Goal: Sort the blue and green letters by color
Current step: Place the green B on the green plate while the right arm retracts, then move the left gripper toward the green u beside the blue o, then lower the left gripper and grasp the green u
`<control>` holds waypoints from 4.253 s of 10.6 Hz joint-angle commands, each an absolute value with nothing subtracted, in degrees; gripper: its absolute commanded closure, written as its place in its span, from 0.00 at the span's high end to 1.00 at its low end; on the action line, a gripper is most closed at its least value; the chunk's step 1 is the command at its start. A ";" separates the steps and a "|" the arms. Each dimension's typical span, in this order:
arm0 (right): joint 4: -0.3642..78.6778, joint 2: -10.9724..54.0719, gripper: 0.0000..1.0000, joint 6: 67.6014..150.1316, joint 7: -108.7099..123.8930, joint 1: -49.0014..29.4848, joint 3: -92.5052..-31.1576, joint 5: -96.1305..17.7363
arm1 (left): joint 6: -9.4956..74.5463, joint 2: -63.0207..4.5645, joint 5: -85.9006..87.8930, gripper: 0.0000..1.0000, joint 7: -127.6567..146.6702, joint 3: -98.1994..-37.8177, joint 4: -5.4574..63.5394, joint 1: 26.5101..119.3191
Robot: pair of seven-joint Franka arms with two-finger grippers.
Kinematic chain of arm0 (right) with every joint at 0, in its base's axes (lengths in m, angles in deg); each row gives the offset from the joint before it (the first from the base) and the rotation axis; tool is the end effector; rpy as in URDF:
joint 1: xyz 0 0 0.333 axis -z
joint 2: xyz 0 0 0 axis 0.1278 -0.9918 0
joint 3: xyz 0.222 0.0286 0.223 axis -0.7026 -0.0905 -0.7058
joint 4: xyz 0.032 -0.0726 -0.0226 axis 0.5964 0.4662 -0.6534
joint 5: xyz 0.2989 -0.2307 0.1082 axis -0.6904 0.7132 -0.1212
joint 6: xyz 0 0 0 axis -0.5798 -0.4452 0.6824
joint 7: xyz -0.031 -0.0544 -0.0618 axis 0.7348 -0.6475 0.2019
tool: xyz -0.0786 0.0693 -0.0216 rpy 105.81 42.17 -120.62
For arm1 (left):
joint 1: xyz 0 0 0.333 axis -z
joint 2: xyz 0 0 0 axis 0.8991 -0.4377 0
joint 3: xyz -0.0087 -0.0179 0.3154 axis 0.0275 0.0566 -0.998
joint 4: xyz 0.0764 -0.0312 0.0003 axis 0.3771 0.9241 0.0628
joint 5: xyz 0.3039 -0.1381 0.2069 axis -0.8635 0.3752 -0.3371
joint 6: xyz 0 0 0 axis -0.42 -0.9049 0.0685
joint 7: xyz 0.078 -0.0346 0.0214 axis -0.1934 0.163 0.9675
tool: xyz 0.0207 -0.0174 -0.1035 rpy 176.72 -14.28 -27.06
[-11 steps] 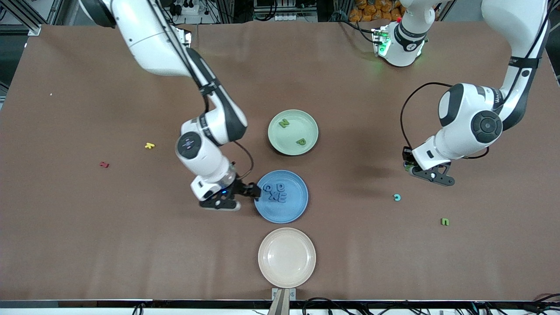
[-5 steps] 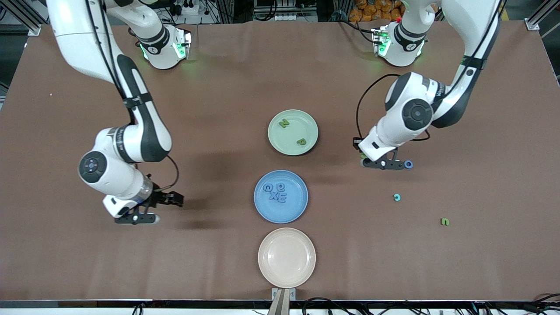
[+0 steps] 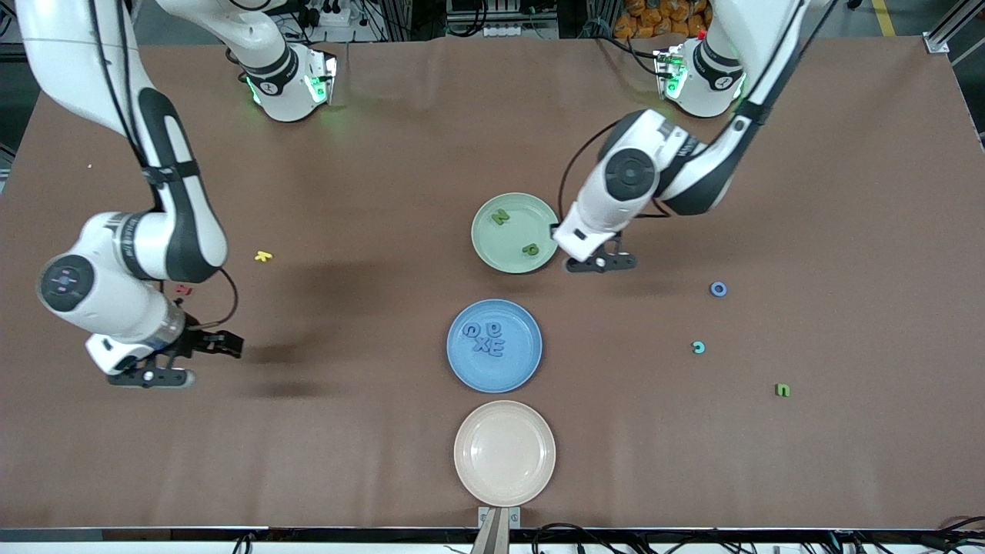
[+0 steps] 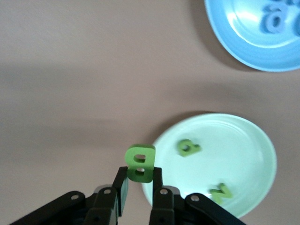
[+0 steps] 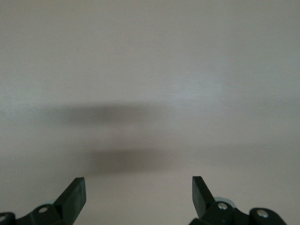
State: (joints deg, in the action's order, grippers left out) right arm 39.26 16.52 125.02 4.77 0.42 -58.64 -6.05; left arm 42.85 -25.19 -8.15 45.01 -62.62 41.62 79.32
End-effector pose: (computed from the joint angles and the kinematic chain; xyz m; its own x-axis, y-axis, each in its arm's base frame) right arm 0.6741 -0.0085 0.3057 0.9970 -0.0117 0.0767 -0.0134 -0.9997 0.0221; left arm 0.4764 -0.3719 0.2926 0.9851 0.0660 -0.1588 0.0753 -0.9958 0.0529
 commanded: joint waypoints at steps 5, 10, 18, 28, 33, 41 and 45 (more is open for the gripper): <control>42.00 38.13 1.00 108.22 6.43 5.14 -58.05 -4.38 | 43.07 -38.22 -9.57 0.33 62.72 -64.88 29.89 92.16; 27.69 42.37 1.00 89.41 5.99 4.44 -55.34 -3.14 | 39.75 -35.61 -14.41 1.00 61.35 -68.91 29.35 92.34; 24.23 43.17 1.00 81.83 5.64 1.19 -52.43 -4.11 | 33.22 -32.34 -16.52 1.00 23.73 -72.79 28.39 73.20; 24.86 42.47 1.00 83.25 5.28 4.08 -60.25 -4.28 | 41.73 -35.33 -13.27 1.00 -0.60 -87.37 27.33 67.73; 24.69 42.29 1.00 83.16 5.20 6.90 -63.59 -4.28 | 50.96 -43.23 -1.17 1.00 -20.81 -93.80 23.64 65.89; 24.60 41.67 1.00 84.74 5.20 6.99 -63.59 -4.02 | 50.98 -51.51 3.34 0.86 -22.08 -95.21 14.06 65.97; 24.69 41.76 1.00 84.65 5.28 7.43 -63.59 -4.11 | 50.98 -53.87 3.61 0.82 -22.08 -95.47 10.46 66.15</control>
